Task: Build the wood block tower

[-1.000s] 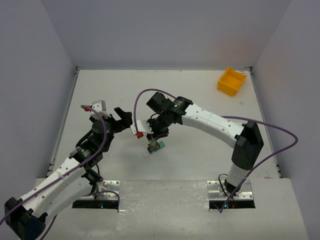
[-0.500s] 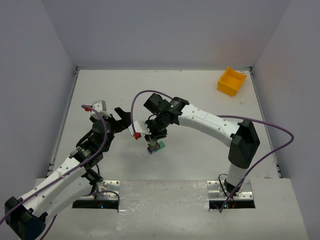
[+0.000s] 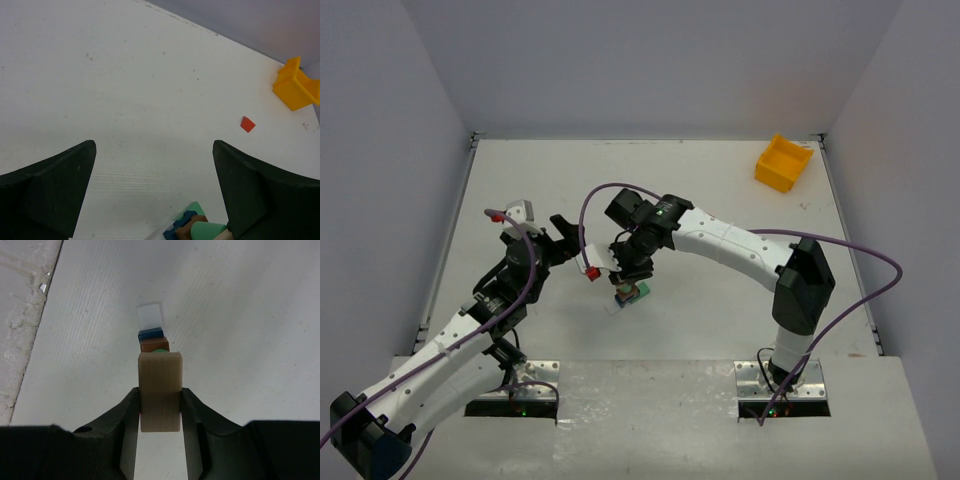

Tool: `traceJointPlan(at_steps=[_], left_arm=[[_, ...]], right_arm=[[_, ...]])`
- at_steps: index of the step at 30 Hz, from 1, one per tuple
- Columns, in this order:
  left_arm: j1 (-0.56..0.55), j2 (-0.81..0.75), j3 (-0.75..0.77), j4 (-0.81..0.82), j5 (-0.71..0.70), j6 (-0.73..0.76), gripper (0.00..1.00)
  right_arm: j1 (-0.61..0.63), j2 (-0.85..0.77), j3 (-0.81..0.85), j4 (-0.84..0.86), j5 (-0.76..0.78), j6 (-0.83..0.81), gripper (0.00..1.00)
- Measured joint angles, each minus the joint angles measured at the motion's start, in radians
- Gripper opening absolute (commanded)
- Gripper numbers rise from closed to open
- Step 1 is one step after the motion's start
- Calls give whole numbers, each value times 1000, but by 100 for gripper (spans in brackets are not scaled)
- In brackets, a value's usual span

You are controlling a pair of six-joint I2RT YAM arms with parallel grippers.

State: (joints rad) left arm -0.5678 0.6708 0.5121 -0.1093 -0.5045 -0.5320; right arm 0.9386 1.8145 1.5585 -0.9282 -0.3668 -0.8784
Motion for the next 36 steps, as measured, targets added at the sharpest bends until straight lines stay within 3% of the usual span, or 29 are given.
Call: traceJointPlan(at_steps=[28, 36], left_arm=[[0, 10, 0, 1, 11, 0, 100], [0, 12, 0, 2, 15, 0, 100]], right_arm=[[0, 0, 0, 1, 0, -23, 41], [0, -1, 0, 3, 0, -30, 53]])
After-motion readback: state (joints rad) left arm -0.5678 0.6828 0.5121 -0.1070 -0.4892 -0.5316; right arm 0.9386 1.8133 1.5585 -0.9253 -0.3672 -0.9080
